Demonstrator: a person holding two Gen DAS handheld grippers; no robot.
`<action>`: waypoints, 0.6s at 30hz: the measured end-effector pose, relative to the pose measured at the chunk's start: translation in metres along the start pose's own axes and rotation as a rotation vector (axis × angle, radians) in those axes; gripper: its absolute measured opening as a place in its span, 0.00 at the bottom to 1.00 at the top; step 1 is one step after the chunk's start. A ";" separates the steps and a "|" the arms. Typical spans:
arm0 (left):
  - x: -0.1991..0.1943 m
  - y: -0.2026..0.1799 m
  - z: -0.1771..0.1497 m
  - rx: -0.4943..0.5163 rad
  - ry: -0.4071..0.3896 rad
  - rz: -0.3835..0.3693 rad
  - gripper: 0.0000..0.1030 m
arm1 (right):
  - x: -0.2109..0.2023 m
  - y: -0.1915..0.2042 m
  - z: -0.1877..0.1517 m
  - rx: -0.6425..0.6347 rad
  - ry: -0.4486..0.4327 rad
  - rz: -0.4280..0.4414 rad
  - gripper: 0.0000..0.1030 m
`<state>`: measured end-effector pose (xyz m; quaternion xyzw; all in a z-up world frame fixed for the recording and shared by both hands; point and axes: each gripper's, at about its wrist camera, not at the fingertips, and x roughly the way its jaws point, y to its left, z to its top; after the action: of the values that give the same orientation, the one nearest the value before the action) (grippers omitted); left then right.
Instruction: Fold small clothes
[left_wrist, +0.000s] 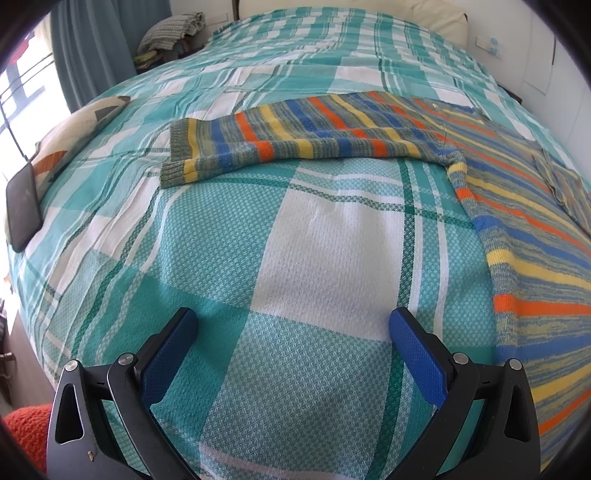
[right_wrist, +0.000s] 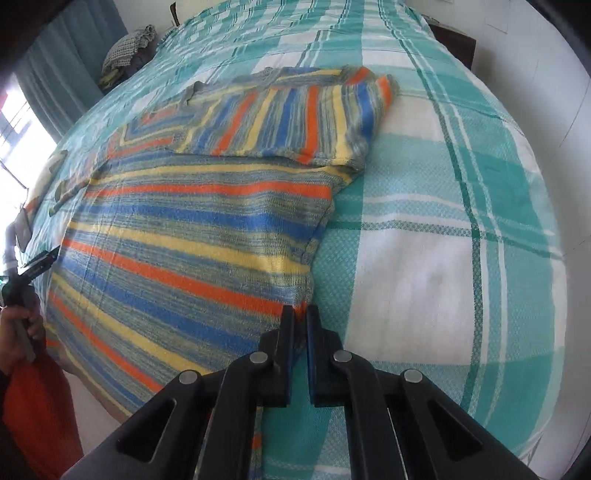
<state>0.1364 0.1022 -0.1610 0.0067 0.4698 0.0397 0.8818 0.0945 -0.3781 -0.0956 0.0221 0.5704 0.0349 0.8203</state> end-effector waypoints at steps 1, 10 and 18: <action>0.000 0.000 0.000 0.001 0.001 0.001 1.00 | 0.009 0.005 -0.002 -0.037 0.011 -0.033 0.05; -0.009 0.012 0.009 -0.046 0.050 -0.055 0.99 | -0.029 0.011 -0.024 -0.019 -0.154 -0.138 0.60; 0.009 0.108 0.088 -0.385 0.006 -0.105 0.99 | -0.089 0.040 -0.067 -0.013 -0.381 -0.071 0.68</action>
<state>0.2073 0.2124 -0.1143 -0.1867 0.4560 0.0830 0.8662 -0.0001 -0.3460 -0.0328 0.0027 0.4048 0.0048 0.9144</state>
